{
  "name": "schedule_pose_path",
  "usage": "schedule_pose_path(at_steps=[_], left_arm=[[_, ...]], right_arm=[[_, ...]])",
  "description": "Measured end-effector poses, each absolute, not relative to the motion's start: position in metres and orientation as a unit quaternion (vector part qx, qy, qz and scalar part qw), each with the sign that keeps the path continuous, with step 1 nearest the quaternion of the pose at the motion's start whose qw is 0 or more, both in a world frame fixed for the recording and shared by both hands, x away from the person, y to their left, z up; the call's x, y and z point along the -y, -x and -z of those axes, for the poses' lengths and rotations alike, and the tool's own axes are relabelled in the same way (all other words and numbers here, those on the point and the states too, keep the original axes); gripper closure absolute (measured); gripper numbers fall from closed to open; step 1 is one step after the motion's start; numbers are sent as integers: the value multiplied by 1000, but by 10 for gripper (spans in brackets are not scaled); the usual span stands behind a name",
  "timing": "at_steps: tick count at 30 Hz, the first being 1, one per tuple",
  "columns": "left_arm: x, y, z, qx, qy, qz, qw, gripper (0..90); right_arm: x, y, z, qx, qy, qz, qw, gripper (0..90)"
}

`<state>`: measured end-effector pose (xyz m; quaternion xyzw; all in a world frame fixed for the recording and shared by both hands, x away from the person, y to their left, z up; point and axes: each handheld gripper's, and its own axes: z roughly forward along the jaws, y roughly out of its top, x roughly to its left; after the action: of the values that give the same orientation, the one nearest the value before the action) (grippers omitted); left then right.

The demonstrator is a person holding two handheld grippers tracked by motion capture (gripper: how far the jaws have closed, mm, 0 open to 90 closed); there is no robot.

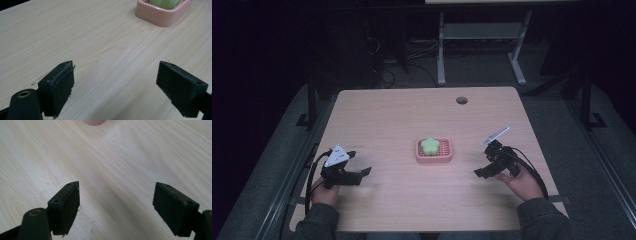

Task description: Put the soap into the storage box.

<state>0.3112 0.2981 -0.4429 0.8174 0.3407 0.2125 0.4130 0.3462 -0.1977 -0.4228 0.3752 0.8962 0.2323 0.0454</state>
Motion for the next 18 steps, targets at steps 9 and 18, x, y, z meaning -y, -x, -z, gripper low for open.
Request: schedule_pose_path(at_steps=[9,18], left_arm=[[-299,-312,443,-335,-823,-214,406,144],[-298,-312,444,-336,-824,-212,404,144]], right_arm=[[210,-333,427,-891,-383,-240,46,217],[221,-320,432,-885,-393,-245,45,217]])
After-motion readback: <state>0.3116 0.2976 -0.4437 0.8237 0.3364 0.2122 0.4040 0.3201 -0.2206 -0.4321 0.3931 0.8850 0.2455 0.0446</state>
